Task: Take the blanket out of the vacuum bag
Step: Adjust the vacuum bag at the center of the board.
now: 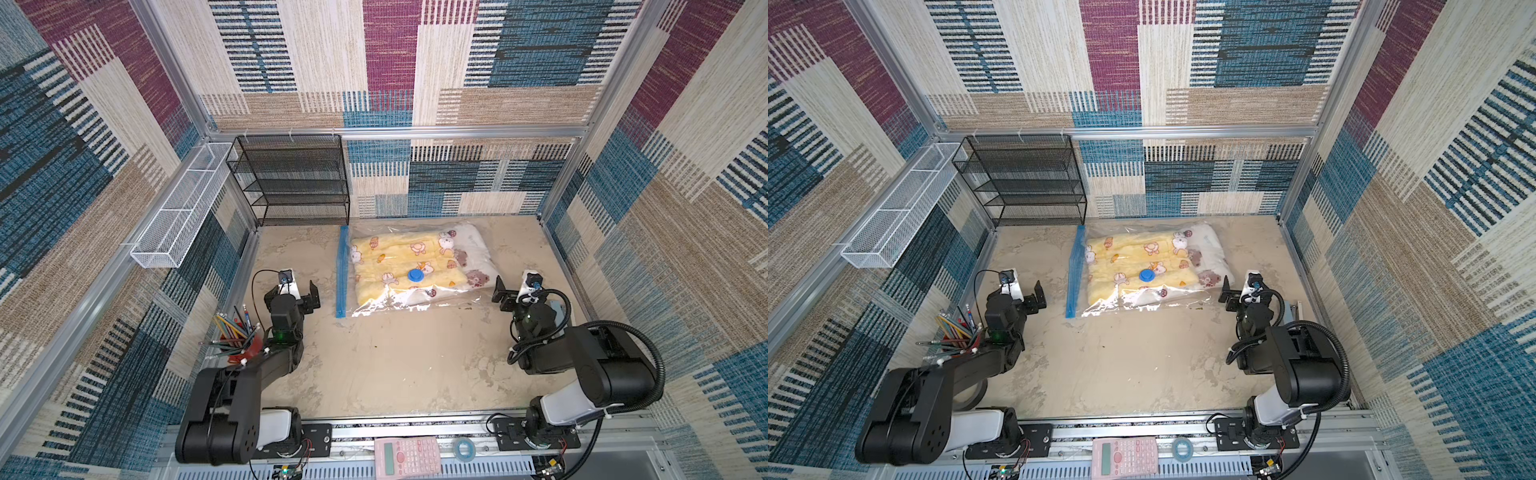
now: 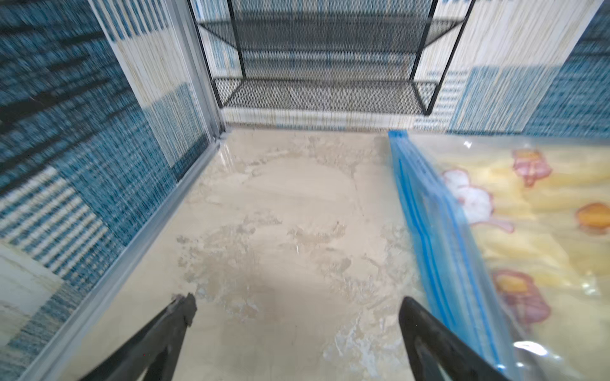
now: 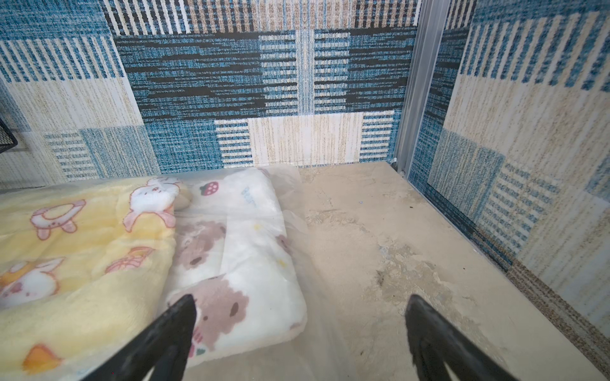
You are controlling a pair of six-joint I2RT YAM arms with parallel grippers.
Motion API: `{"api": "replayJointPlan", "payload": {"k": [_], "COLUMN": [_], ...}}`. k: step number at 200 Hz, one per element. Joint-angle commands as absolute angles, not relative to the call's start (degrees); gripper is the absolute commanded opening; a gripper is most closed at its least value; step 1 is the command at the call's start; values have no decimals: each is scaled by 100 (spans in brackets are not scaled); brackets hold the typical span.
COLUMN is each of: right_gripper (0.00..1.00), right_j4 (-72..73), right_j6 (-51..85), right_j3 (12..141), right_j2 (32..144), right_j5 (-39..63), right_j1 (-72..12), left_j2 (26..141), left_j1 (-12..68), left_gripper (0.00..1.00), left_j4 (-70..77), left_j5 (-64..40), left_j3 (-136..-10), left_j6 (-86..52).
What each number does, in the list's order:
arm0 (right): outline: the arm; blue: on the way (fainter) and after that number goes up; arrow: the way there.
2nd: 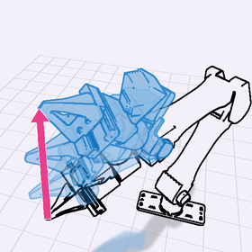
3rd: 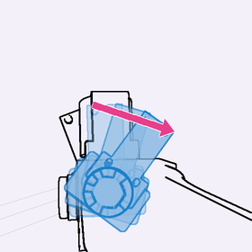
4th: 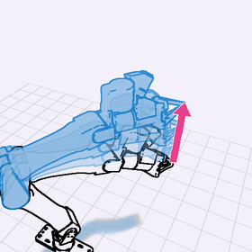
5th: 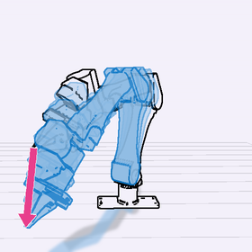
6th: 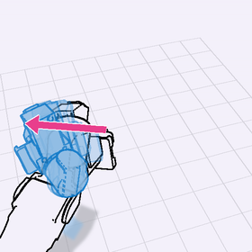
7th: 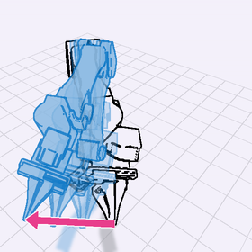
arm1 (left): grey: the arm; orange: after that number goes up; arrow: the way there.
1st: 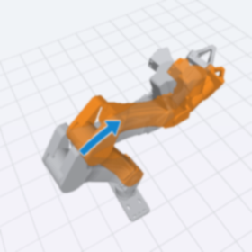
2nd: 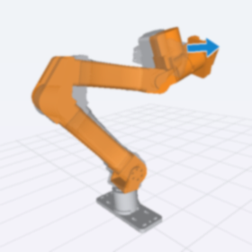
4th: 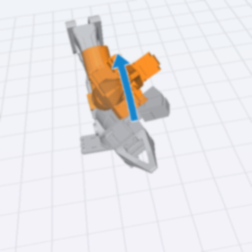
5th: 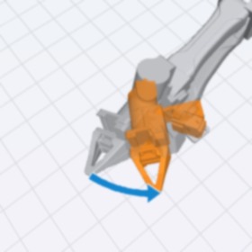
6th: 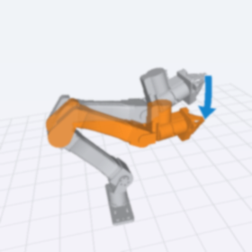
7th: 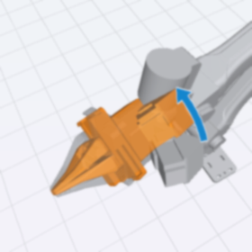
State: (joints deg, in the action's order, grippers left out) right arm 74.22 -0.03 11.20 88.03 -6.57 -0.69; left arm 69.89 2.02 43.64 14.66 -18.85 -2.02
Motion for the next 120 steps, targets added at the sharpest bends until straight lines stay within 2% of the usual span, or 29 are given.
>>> {"api": "replayJointPlan", "payload": {"k": [1, 17, 42, 56, 64, 72, 84, 103, 120], "right_gripper": [99, 99, 99, 99, 100, 93, 92, 91, 88], "right_j4": [7543, 7444, 6720, 5785, 5301, 4978, 4430, 3528, 2923], "right_j6": [-9, -21, 98, 483, 748, 551, 821, 1291, 1534], "right_j3": [1051, 938, 957, 1161, 1307, 1450, 1724, 2242, 2587], "right_j2": [8616, 8255, 7569, 7113, 6888, 6688, 6520, 6513, 6706], "right_j5": [-741, -863, -973, -868, -604, -70, 109, 813, 1579], "right_j1": [-83, -134, -176, -176, -176, -232, -281, -291, -343], "left_j2": [6335, 6001, 5960, 6177, 6373, 6636, 7161, 8093, 8866], "left_j1": [202, 202, 185, 172, 180, 177, 187, 188, 193], "left_gripper": [100, 100, 100, 99, 94, 89, 79, 69, 68], "left_j4": [3038, 3050, 3339, 3354, 3126, 2646, 1784, 908, 614], "left_j5": [1815, 1196, 819, -193, -875, -1458, -2094, -2411, -2680], "left_j3": [-1979, -1875, -1715, -1919, -2211, -2632, -3329, -4161, -4796], "left_j6": [-1335, -1377, -2624, -2755, -2799, -2822, -2786, -2774, -2826]}}
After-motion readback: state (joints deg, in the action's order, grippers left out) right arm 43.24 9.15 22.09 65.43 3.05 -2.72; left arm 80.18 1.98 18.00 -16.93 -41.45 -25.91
